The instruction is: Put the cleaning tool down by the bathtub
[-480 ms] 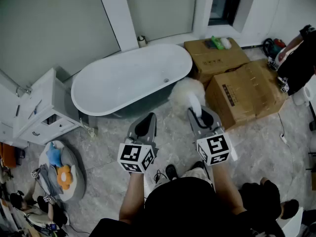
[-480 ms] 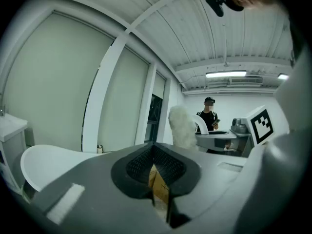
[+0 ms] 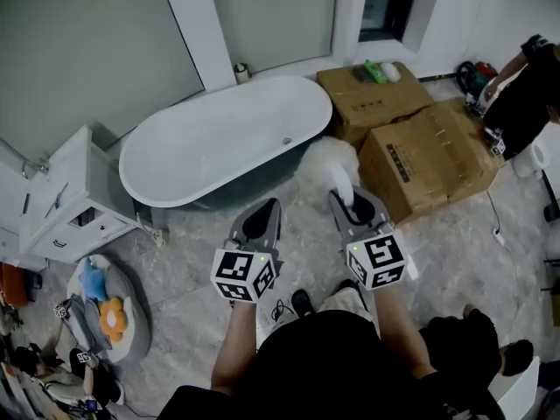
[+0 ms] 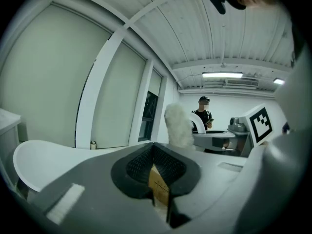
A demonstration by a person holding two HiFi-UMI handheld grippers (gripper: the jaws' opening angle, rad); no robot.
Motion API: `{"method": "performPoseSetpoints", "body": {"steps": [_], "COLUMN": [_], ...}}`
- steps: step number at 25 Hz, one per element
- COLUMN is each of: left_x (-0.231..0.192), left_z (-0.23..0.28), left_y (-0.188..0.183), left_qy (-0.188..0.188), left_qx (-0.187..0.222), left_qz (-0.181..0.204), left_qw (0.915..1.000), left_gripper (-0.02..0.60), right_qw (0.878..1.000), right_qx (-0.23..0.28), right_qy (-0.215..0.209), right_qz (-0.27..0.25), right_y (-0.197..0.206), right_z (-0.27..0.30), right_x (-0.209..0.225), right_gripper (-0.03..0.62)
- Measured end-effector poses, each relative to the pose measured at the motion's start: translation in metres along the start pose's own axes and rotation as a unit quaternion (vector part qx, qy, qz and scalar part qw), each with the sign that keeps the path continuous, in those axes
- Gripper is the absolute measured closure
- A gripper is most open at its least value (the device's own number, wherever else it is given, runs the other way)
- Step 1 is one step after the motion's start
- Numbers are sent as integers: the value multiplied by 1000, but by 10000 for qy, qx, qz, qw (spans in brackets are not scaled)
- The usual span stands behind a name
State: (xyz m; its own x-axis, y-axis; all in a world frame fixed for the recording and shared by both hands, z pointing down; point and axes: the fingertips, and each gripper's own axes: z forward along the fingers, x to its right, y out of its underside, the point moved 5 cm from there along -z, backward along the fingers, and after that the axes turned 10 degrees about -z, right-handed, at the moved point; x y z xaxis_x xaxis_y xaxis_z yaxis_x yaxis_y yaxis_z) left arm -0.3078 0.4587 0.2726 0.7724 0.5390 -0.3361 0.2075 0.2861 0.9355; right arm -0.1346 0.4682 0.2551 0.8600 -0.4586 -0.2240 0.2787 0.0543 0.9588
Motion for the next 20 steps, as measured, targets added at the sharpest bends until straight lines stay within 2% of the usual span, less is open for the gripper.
{"method": "performPoseSetpoints", "body": {"steps": [10,20], "left_x": [-6,-11], "left_z": [11,64], "left_y": [14,4], "left_qy": [-38,-78], "left_qx": [-233,-235], "left_qz": [-155,-138], "left_qw": [9996,9996], "left_gripper": [581,581], "right_qw": [9995,9994], "right_qx": [-158,-100], "right_qy": [-114,-226], "right_qz": [230,222], "right_y": [20,21], "right_z": [7,41], "right_x": [2,44], "right_gripper": [505,503]}}
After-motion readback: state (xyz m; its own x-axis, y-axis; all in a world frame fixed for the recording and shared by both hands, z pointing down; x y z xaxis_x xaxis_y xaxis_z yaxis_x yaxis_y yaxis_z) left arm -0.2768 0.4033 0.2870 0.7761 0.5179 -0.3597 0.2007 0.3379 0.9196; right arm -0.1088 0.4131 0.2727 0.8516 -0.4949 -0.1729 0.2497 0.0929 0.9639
